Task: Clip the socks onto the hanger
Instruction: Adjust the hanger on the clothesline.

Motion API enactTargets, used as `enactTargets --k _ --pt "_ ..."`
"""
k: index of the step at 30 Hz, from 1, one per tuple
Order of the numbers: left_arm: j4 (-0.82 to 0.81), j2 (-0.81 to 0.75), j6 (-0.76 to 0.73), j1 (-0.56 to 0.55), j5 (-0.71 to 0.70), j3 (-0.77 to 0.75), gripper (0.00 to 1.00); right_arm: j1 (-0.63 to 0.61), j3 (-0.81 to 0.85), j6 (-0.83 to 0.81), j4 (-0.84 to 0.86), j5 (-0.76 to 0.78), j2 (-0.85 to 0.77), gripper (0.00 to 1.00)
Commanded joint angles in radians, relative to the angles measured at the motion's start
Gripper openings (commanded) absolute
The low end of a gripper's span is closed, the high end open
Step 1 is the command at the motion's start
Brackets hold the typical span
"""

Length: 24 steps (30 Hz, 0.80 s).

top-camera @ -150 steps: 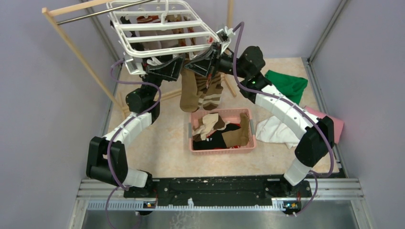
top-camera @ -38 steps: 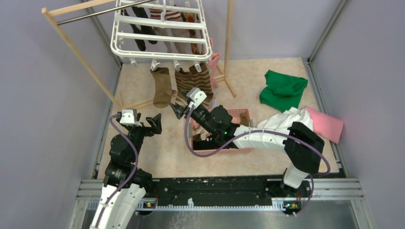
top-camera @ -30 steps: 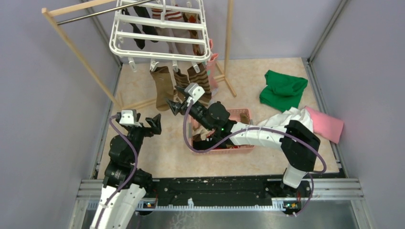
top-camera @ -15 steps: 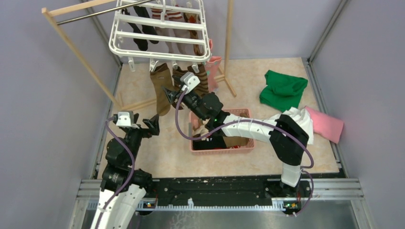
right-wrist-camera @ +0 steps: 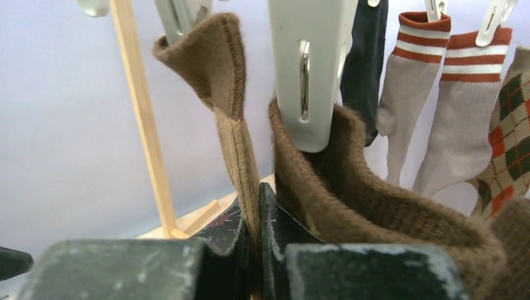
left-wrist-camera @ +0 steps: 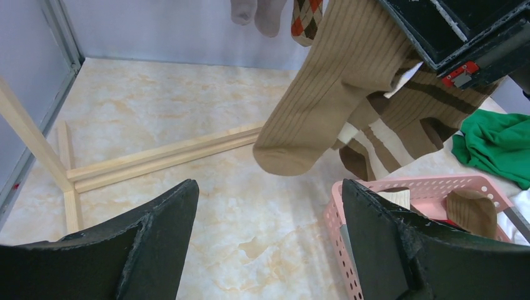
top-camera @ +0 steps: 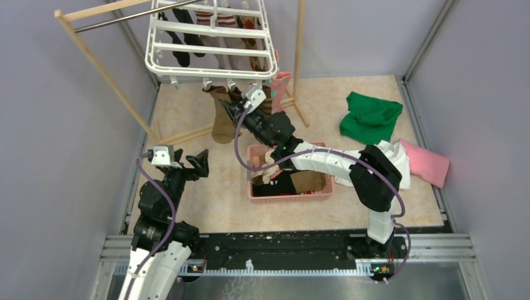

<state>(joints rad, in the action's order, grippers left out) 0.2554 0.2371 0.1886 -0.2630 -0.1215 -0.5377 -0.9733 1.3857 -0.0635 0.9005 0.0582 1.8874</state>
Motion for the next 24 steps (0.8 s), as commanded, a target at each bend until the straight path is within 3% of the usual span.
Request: enactTargets --k 1,8,15,24 --pt "-0.028 -0.013 0.026 0.002 0.003 -0.02 0.9 0.019 -0.051 0.022 0.104 -0.055 -0.07 0.0" --pt "-0.07 -0.005 0.027 0.001 0.014 -0.003 0.91 0.071 -0.165 0.039 0.086 -0.091 -0.187 0.0" --pt "-0.116 0.045 0.018 0.001 0.054 -0.007 0.91 0.179 -0.224 0.109 -0.069 -0.069 -0.304 0.0" --pt "-0.189 0.099 0.021 0.001 0.116 -0.002 0.91 0.368 -0.188 0.153 -0.22 -0.049 -0.316 0.0"
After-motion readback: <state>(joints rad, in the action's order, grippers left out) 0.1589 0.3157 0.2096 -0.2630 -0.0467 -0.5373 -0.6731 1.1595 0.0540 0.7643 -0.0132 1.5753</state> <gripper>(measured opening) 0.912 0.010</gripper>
